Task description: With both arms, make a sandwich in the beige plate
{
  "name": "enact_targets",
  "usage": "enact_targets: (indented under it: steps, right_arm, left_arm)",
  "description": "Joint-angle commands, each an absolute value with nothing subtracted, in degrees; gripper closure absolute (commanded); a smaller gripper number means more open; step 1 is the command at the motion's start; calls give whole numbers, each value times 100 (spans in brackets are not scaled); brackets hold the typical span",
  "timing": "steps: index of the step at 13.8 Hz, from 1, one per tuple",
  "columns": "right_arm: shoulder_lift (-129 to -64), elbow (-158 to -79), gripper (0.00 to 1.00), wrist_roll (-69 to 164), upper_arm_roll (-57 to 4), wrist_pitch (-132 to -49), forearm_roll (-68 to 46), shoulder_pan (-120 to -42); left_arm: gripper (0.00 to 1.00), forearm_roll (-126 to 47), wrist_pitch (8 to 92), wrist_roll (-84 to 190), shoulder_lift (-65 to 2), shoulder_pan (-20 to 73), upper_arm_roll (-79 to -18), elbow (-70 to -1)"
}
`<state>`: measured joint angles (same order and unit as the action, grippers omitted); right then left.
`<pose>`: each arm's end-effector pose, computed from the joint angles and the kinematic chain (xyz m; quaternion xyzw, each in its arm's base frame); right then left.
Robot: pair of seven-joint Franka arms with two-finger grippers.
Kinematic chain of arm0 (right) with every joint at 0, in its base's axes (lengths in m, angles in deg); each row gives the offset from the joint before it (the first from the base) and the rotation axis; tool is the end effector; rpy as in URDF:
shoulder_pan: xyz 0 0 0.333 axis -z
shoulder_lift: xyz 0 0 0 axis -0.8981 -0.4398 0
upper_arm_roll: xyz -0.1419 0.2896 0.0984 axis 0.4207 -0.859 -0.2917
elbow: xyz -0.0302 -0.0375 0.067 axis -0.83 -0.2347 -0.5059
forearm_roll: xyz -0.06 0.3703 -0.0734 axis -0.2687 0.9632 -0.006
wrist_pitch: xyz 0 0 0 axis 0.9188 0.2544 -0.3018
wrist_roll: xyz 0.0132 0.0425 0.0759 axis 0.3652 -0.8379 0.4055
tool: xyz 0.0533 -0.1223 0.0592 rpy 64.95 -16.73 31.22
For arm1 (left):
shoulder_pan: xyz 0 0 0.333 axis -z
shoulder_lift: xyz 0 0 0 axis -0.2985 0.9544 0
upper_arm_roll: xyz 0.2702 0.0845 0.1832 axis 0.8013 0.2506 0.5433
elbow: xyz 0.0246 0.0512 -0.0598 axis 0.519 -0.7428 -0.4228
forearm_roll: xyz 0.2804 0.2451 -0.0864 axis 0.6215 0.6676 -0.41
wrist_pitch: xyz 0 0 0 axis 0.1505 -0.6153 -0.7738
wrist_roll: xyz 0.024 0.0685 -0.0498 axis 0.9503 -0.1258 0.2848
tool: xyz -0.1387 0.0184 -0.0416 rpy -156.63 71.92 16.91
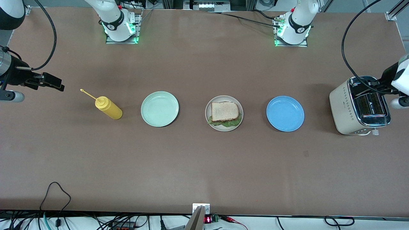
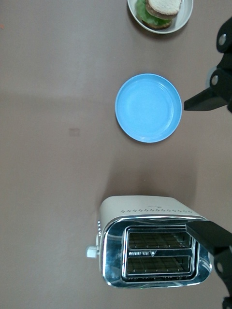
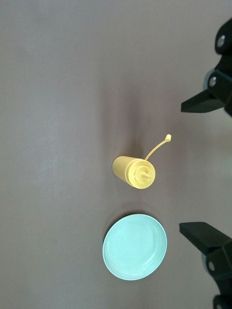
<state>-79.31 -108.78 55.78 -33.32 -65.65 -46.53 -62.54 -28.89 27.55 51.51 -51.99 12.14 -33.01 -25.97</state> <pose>0.5743 0.0031 0.5574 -0.9987 0.0302 0.0389 0.0127 0.5778 0.0296 0.5663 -0.9978 -0.0646 0.0014 0.0111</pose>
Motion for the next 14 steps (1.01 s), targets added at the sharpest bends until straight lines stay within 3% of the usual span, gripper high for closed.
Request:
enact_targets:
  steps: [1,14]
  right_arm:
    - [-7840,-10955,0,5535,-3343,-6589,-4638,-6224]
    - [-7822,-10955,0,5561,-3352,-6563,-4664,-6250]
  left_arm:
    - [0,-2989,2515,5164,-5286,1209,-3305,-2354]
    - [0,-2945,2506,4750,-5709,1174,-3305,-2855]
